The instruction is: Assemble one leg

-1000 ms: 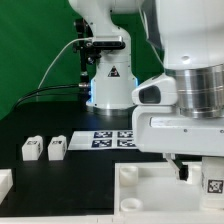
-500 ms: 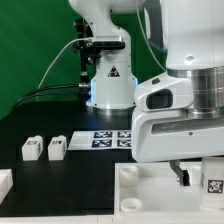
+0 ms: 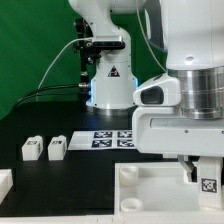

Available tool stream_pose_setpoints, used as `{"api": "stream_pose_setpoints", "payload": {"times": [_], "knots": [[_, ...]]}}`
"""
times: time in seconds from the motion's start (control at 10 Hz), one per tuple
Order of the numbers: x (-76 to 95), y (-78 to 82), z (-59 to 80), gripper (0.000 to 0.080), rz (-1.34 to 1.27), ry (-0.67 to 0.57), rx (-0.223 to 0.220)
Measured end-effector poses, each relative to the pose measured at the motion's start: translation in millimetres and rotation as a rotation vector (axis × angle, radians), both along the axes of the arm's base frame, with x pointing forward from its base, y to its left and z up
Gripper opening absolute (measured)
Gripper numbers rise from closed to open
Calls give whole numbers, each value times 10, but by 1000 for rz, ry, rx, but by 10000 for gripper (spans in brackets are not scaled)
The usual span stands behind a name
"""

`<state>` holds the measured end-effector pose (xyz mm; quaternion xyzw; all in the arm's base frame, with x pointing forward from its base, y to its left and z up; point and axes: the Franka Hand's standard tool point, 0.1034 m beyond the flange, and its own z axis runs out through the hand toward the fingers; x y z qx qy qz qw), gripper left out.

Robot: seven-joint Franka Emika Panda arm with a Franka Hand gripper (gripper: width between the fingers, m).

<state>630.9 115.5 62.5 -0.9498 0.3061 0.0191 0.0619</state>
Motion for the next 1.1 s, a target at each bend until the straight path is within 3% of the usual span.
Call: {"api": "stream_pose_setpoints", "payload": {"times": [0.4, 0.6, 0.7, 1.0, 1.1], "knots": [[18, 19, 16, 290, -802, 107, 24], [21, 17, 8, 290, -1067, 159, 71], [13, 40, 4, 290, -1169, 177, 70], [-3, 43, -10, 290, -1166, 179, 67], [-14, 60, -17, 382, -1111, 171, 64]]}}
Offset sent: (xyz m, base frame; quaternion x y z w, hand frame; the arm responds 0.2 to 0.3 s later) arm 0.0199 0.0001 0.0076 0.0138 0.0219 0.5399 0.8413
